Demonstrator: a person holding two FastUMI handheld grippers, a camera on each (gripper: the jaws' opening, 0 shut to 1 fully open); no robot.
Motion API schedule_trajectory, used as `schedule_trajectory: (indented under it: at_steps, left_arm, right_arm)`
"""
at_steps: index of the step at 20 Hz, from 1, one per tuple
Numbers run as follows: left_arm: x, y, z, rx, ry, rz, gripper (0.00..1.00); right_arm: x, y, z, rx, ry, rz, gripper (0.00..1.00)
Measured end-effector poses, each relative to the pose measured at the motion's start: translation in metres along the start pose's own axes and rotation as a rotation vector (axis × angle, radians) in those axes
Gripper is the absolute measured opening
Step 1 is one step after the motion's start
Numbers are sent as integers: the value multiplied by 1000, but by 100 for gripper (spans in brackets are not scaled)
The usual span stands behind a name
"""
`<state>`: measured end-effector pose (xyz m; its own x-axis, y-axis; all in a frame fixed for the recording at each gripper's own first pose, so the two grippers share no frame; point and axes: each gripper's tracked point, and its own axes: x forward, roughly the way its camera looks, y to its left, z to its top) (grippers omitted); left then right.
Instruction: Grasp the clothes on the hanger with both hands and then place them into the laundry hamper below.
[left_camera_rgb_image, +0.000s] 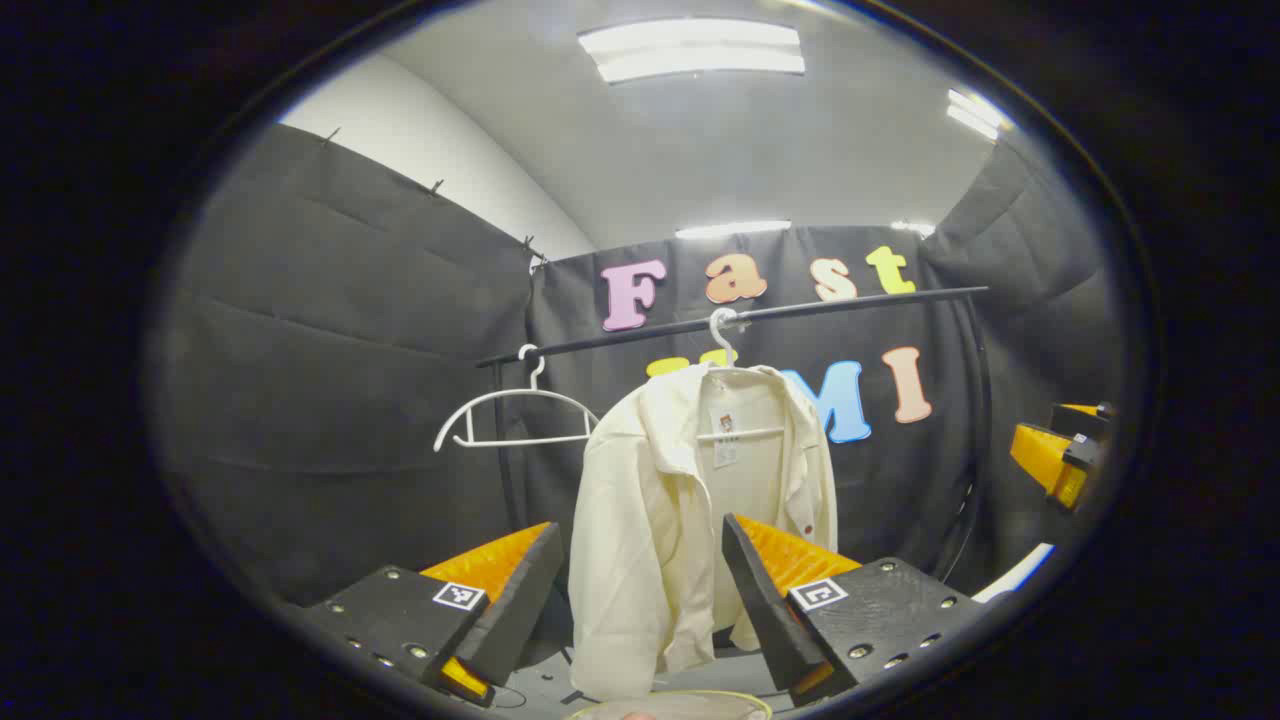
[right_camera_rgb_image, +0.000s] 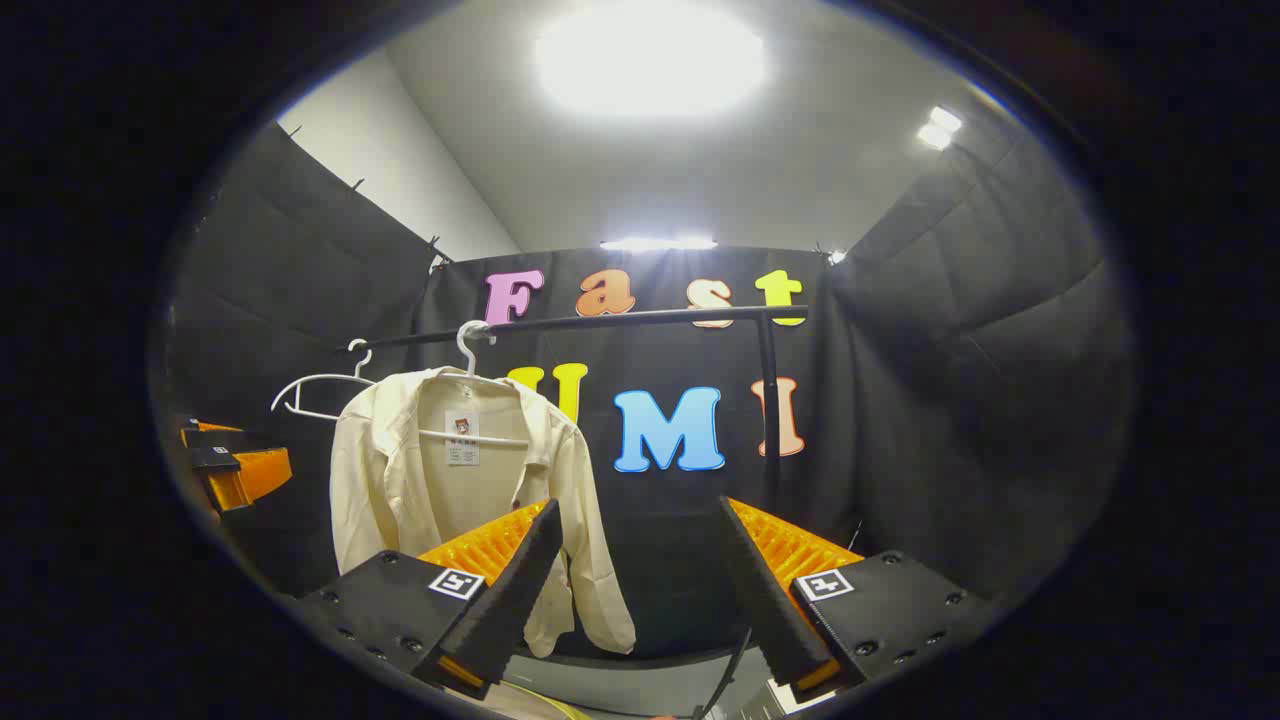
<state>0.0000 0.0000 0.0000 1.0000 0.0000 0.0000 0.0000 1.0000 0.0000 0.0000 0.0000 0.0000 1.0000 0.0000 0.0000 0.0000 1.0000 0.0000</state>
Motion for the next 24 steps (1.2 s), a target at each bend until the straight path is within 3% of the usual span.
schedule_trajectory:
  at_steps: [19,24]
  left_arm:
    - [13,-4,5,22,-15,17,94]
    - [32,-13,12,25,-26,26,92]
  right_arm:
    - [16,17,-4,7,6,51,98]
    - [35,28,-5,16,16,95,98]
